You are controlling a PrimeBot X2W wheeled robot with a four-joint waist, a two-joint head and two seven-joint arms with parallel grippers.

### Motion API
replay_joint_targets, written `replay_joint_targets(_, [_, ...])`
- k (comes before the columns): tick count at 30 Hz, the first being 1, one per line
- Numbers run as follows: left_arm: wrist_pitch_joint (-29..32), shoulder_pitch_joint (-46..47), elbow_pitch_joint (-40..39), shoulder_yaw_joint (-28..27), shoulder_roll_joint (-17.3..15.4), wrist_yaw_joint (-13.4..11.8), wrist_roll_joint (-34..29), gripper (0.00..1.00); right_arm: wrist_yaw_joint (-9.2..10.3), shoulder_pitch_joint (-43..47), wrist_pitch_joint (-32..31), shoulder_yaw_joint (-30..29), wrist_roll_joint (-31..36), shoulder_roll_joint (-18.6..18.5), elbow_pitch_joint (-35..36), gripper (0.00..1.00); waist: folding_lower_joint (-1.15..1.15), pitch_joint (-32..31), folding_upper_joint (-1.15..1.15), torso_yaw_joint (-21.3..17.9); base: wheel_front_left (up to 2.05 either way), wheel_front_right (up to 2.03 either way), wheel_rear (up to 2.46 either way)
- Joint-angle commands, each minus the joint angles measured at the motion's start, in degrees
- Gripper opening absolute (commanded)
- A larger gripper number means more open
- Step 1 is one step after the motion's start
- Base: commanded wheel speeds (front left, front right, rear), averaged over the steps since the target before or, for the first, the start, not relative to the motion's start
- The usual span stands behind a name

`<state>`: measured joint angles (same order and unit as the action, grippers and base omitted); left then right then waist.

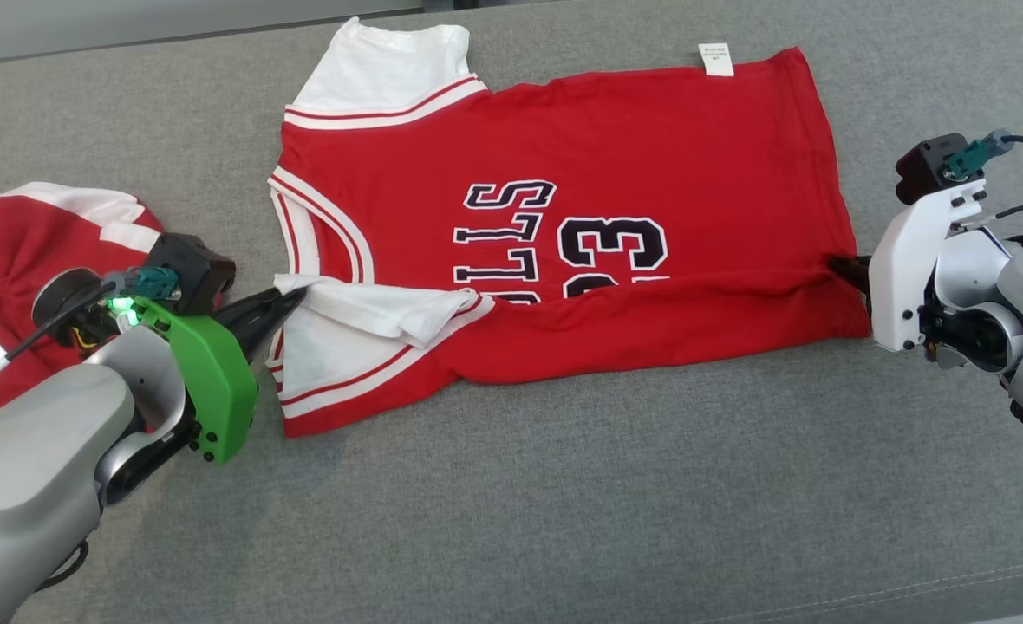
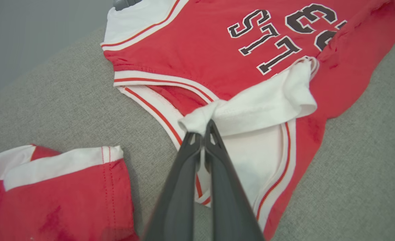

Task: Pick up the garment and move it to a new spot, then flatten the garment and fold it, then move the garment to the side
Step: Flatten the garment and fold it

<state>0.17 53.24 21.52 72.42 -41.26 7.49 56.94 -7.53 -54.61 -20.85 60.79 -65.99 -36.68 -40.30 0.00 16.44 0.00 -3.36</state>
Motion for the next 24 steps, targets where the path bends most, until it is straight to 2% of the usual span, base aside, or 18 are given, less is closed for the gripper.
replay_joint_targets(1, [0.38,1.03,0.65,0.22,0.29,-0.05,-0.25,0.0,0.08,-0.85,0.94,0.29,0.42,0.55,-0.38,0.0,0.0,0.48,0.0,-0.16,0.0,0.0,0.0])
replay_joint_targets(2, [0.87,1.34,1.11,0.41,0.51,-0.04,-0.6,0.0,0.08,-1.37,2.01,0.44,0.94,0.67,-0.62,0.22,0.0,0.64,0.0,-0.21,0.0,0.0,0.0])
replay_joint_targets(3, [0.97,1.61,1.59,0.52,0.66,-0.05,-0.76,0.18,0.08,-1.61,2.87,0.52,1.22,0.83,-0.92,0.49,0.0,0.74,0.0,-0.25,0.0,0.0,0.0])
replay_joint_targets(4, [0.46,2.06,2.55,0.53,0.87,-0.05,-0.7,0.34,0.08,-1.86,3.87,0.65,1.45,1.12,-1.42,1.0,0.0,0.83,0.0,-0.29,0.0,0.0,0.0])
replay_joint_targets(5, [-0.15,2.41,3.56,0.33,1.13,-0.05,-0.35,0.46,0.08,-2.08,4.81,0.65,1.69,1.3,-1.78,1.0,0.0,0.86,0.0,-0.31,0.0,0.0,0.0])
replay_joint_targets(6, [-1.16,2.78,5.28,-0.28,1.66,-0.05,0.1,1.0,0.08,-2.33,5.79,0.63,1.8,1.55,-2.27,1.0,0.0,0.85,0.0,-0.33,0.0,0.0,0.0])
replay_joint_targets(11, [-7.25,3.41,12.17,-2.78,5.01,-1.55,0.38,1.0,0.08,-2.9,10.53,0.7,1.58,2.47,-3.88,1.0,0.0,-0.28,0.0,-0.56,0.0,0.0,0.0])
replay_joint_targets(15, [-12.99,3.0,15.95,-6.16,7.66,-4.41,1.57,1.0,0.08,-2.54,14.68,0.74,1.54,2.07,-4.51,1.0,0.0,-1.58,0.0,-0.52,0.0,0.0,0.0])
replay_joint_targets(17, [-14.83,2.06,16.99,-9.56,9.32,-6.38,2.32,1.0,0.08,-2.19,18.9,0.25,2.15,1.64,-5.02,1.0,0.0,-2.49,0.0,-0.3,0.0,0.0,0.0])
replay_joint_targets(19, [-15.39,1.06,16.1,-14.4,10.63,-8.34,2.28,1.0,0.08,-1.72,23.81,-0.21,2.91,1.43,-5.18,1.0,0.0,-3.24,0.0,-0.07,0.0,0.0,0.0])
replay_joint_targets(22, [-15.34,-3.36,10.58,-25.71,12.12,-10.84,-1.57,1.0,0.08,-0.53,31.9,-1.19,4.92,1.79,-6.67,1.0,0.0,-4.37,0.0,0.18,0.0,0.0,0.0])
replay_joint_targets(24, [-15.27,-8.01,6.81,-32.78,13.41,-12.17,-5.3,1.0,0.08,0.48,34.77,-2.26,5.99,2.76,-7.21,1.0,0.0,-5.31,0.0,0.29,0.0,0.0,0.0])
